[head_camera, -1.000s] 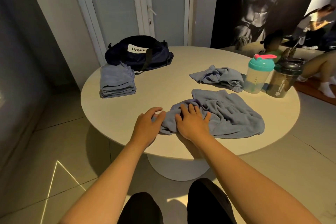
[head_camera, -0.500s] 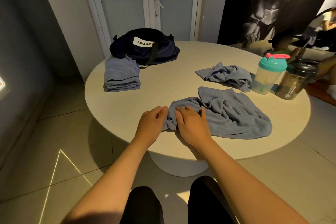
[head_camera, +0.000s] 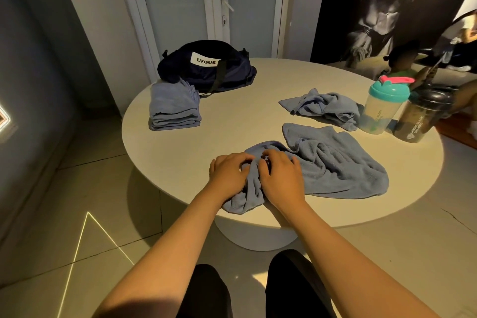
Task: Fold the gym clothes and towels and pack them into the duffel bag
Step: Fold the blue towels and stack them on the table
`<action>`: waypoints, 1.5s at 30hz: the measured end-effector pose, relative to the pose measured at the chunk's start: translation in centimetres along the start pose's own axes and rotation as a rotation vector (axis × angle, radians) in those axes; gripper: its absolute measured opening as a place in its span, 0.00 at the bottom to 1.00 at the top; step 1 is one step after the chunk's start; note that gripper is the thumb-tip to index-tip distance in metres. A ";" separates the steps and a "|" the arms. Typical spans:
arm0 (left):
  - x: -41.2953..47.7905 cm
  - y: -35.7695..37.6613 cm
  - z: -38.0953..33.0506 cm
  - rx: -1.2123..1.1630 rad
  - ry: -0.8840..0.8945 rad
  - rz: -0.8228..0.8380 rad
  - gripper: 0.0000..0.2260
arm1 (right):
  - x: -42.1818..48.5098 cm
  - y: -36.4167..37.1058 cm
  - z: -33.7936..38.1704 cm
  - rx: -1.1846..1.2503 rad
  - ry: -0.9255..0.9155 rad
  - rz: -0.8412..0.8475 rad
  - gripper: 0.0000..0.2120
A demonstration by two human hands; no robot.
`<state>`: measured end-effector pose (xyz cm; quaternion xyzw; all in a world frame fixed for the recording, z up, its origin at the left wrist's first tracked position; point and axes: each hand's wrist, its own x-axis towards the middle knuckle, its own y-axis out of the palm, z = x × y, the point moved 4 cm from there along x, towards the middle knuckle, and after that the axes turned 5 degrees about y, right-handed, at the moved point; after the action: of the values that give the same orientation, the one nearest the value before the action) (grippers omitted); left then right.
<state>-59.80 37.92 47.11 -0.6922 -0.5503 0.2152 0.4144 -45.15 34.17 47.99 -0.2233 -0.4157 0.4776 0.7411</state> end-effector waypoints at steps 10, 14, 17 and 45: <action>1.3 -4.4 2.7 -0.258 -0.190 -0.441 0.16 | -1.1 0.4 1.1 -0.192 -0.156 0.052 0.15; 0.5 -4.1 3.1 -0.172 -0.227 -0.433 0.13 | -0.8 0.5 1.4 -0.222 -0.161 0.052 0.18; -0.5 -2.5 2.7 0.123 -0.297 -0.150 0.14 | -0.6 1.2 1.1 -0.249 -0.132 0.126 0.20; -4.0 -3.8 2.8 0.362 -0.197 -0.061 0.25 | -0.8 1.1 1.7 -0.152 -0.160 0.242 0.24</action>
<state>-65.34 35.29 47.98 -0.5649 -0.5614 0.3647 0.4825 -47.28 33.79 47.83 -0.2884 -0.4787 0.5467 0.6235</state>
